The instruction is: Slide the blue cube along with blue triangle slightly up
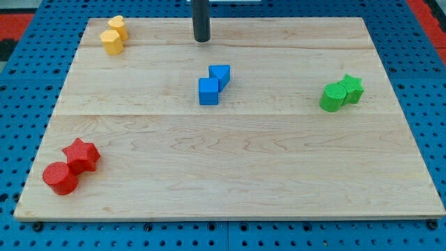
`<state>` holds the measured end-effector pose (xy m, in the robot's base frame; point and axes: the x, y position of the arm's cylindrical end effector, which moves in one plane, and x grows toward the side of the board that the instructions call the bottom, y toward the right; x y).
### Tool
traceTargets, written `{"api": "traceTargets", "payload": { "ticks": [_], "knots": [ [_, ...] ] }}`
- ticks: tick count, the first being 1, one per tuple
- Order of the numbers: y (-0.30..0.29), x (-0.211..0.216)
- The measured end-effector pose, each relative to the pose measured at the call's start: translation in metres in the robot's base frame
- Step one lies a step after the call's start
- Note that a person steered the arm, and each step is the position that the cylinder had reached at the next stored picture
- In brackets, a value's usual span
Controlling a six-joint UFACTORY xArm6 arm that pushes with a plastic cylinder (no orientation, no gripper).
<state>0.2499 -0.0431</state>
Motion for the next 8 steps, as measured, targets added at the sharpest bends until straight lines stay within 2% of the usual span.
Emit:
{"api": "traceTargets", "payload": {
  "ticks": [2, 4, 6, 7, 8],
  "knots": [
    [-0.015, -0.006],
    [-0.065, -0.035],
    [-0.066, -0.035],
    [-0.058, -0.015],
    [-0.047, 0.036]
  ]
}}
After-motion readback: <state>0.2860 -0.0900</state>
